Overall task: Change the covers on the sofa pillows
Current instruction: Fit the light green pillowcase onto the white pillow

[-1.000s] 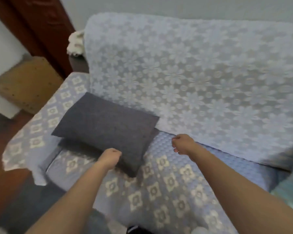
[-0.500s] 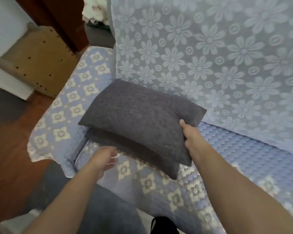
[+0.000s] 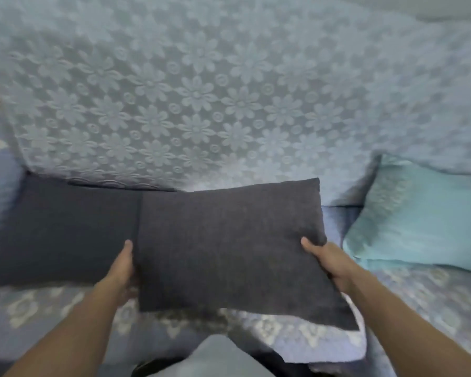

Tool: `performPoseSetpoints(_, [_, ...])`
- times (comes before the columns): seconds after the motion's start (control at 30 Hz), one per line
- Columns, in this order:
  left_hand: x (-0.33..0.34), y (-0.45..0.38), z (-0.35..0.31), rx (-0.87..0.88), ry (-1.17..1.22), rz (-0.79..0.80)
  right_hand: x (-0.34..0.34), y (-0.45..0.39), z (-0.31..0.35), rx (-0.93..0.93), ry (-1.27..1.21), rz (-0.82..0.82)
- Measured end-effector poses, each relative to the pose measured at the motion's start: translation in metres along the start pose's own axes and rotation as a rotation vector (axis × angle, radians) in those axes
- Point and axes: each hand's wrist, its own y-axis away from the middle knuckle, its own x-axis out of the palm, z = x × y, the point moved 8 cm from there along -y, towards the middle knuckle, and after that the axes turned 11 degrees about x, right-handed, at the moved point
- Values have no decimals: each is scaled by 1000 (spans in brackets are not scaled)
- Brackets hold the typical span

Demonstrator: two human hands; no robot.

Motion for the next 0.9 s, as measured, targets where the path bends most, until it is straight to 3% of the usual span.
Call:
performPoseSetpoints(0.2, [151,55,107,-125,-251,228,-118,-42,-106,78,-22,-64])
performPoseSetpoints(0.37, [172,-10,135,80,-337,29,-192,-137,-168,125,-16,-260])
performPoseSetpoints(0.5, [171,-105,190,120,-283,18,-208,-192,-208,163,-44,-302])
performPoseSetpoints(0.63, [208,-97,166,34,-128,-32,-200,-210,-231,270,-128,-145])
performPoseSetpoints(0.7, [214,-81,155,5,-159,-62,-189,-204,-229,324,-96,-25])
performPoseSetpoints(0.8, [209,-39,107,111,-217,-103,-203,-175,-186,246,-30,-42])
performPoseSetpoints(0.9, [207,-10,23,236,-125,-136,-233,-139,-106,68,-239,-11])
